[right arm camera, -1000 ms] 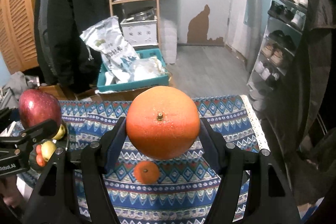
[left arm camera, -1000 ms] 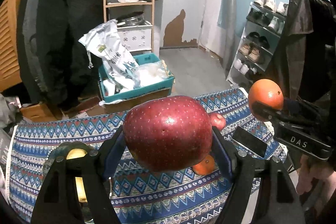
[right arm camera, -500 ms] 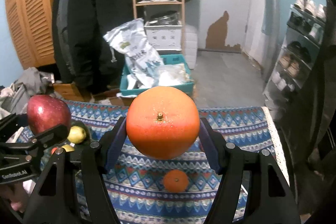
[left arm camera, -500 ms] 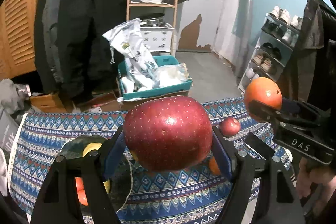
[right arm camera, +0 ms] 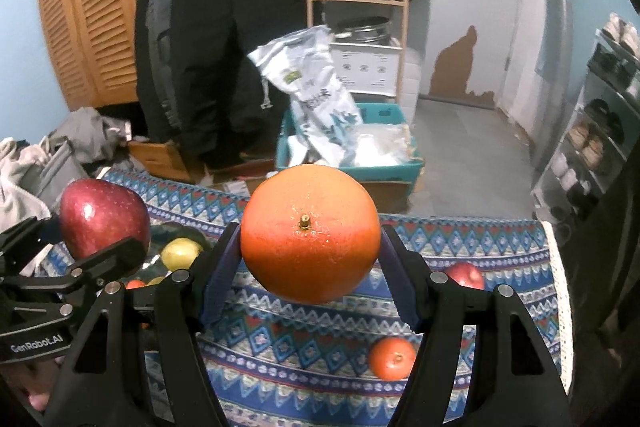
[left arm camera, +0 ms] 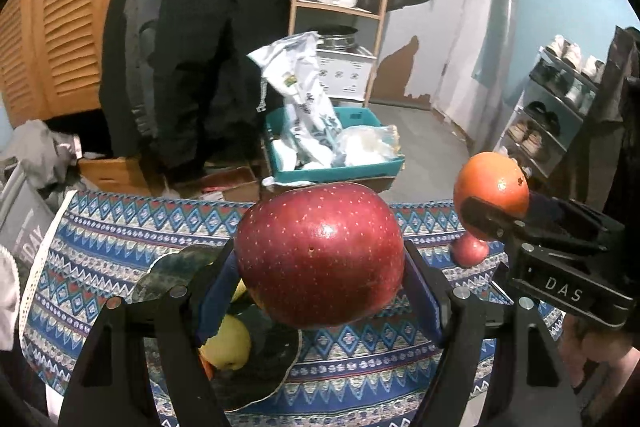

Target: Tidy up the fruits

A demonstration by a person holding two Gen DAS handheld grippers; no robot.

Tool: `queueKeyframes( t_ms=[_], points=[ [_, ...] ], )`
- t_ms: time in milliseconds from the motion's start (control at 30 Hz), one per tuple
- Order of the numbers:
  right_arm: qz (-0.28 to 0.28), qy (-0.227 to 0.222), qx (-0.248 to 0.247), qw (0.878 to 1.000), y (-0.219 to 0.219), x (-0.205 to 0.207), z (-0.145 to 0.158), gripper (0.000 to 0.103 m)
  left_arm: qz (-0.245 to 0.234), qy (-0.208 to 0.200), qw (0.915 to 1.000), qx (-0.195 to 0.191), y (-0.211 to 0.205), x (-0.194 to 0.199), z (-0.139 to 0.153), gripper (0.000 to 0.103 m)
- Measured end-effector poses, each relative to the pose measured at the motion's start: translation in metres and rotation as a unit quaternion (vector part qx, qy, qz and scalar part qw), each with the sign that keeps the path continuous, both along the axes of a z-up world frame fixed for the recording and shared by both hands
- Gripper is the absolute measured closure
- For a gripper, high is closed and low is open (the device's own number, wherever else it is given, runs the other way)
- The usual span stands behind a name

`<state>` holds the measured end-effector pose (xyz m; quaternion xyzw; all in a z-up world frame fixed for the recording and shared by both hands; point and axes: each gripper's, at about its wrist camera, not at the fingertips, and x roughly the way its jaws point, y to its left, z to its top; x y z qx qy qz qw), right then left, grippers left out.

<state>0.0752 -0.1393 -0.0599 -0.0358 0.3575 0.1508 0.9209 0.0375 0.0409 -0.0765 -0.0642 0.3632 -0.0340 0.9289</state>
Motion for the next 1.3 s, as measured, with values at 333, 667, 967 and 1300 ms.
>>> queueKeyframes(
  t_ms=[333,667,967,1300],
  points=[
    [0.037,0.016,-0.001,0.999,0.047,0.011,-0.011,0.035,0.044,0.015,0.9989,-0.009,0.047,0.0,-0.014,0.024],
    [0.065,0.038,-0.008,0.997,0.087,0.024,-0.034,0.035,0.085,0.044,0.9953,-0.017,0.091,0.002,-0.042,0.024],
    [0.093,0.06,-0.02,0.994,0.122,0.03,-0.061,0.035,0.115,0.075,0.9901,-0.027,0.122,0.007,-0.072,0.024],
    [0.111,0.078,-0.031,0.99,0.142,0.033,-0.087,0.035,0.136,0.11,0.9842,-0.027,0.137,0.015,-0.108,0.024]
  ],
)
